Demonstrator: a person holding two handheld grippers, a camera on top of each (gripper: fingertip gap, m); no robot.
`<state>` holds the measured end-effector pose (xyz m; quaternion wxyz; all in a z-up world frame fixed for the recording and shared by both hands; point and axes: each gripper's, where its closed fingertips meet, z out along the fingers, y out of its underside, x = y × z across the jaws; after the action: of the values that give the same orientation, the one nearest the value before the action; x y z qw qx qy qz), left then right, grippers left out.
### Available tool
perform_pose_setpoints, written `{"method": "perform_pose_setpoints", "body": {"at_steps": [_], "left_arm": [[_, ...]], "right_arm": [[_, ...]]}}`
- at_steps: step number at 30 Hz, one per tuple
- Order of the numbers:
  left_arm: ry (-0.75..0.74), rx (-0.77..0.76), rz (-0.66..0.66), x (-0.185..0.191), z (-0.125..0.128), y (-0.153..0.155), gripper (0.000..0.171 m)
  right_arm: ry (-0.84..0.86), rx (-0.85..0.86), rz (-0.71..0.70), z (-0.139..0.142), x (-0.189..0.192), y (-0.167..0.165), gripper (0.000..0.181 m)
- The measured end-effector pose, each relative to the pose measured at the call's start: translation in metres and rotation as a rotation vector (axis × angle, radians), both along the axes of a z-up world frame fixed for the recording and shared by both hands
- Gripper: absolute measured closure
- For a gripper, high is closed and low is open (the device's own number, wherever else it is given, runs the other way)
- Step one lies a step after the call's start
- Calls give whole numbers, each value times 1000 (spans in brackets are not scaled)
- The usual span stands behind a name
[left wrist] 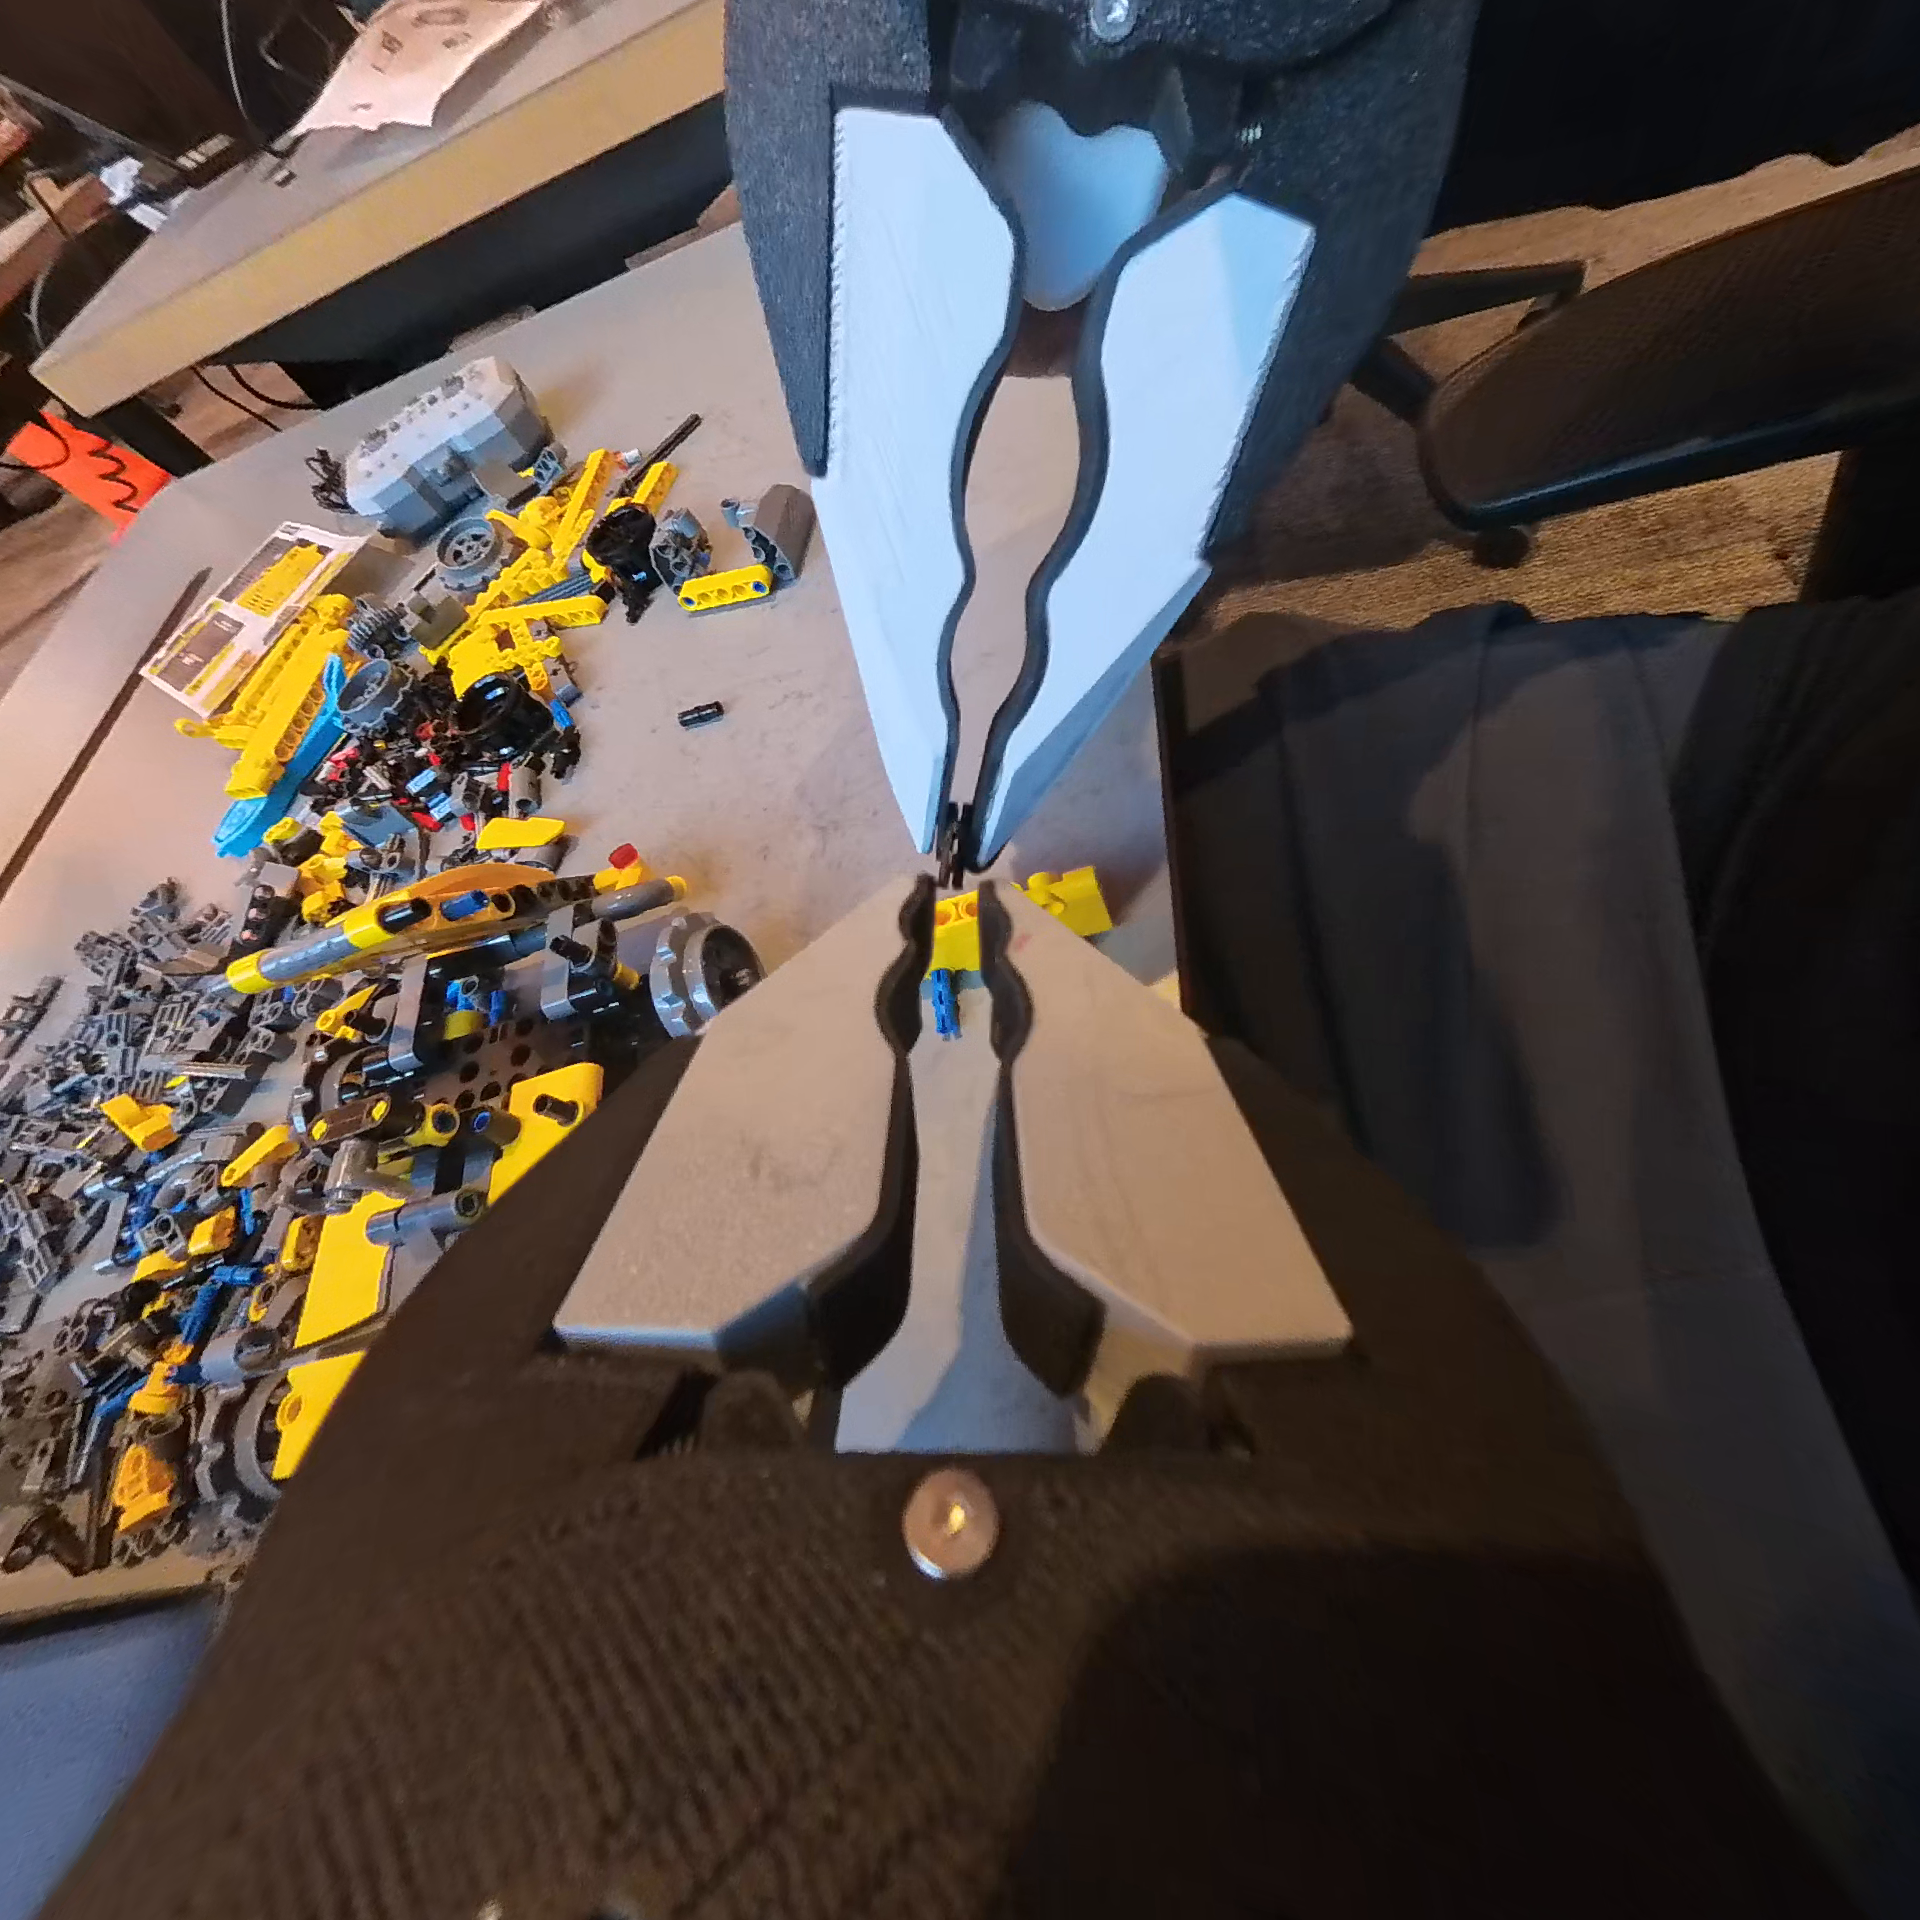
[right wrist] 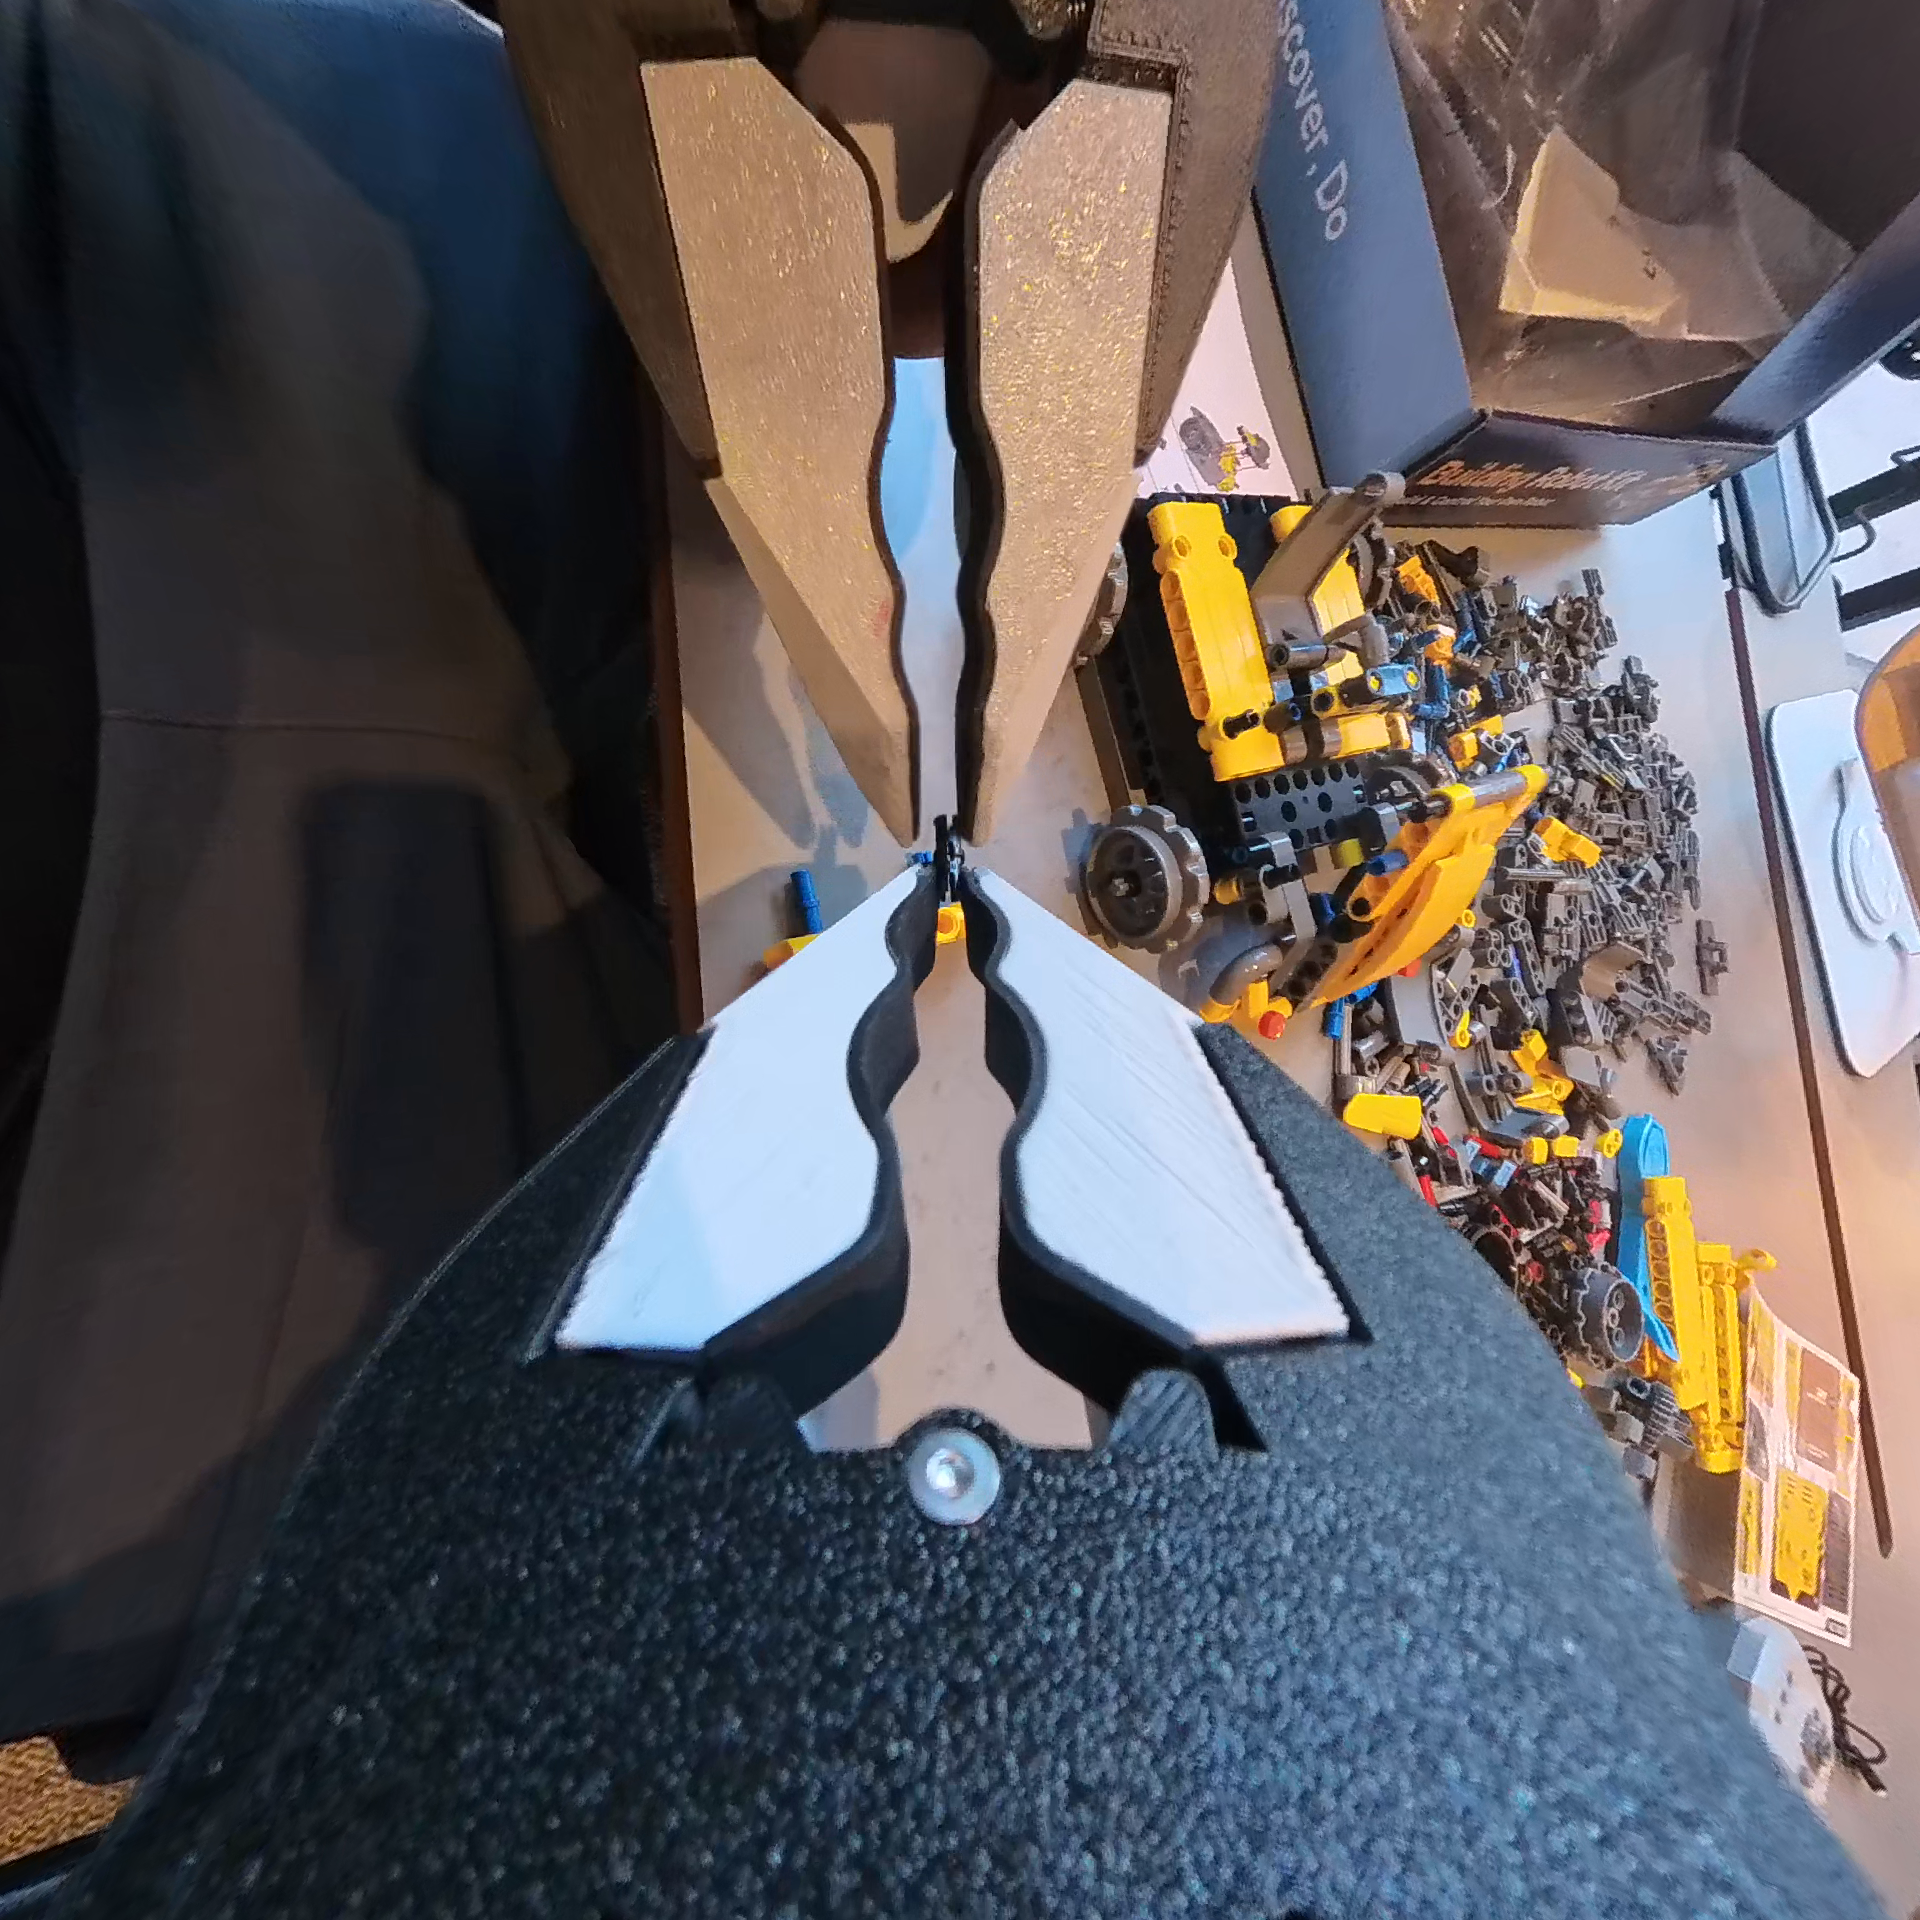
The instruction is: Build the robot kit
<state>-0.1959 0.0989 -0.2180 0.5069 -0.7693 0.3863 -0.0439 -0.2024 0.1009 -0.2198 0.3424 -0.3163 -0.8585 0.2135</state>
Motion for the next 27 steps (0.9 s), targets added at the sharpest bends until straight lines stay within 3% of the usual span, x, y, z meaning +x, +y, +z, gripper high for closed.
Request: {"method": "perform_pose_setpoints", "body": {"at_steps": [27], "left_arm": [[47,49,15,-2,2,0,169]], "right_arm": [[12,-8,-8,-2,-1,-1,177]]}}
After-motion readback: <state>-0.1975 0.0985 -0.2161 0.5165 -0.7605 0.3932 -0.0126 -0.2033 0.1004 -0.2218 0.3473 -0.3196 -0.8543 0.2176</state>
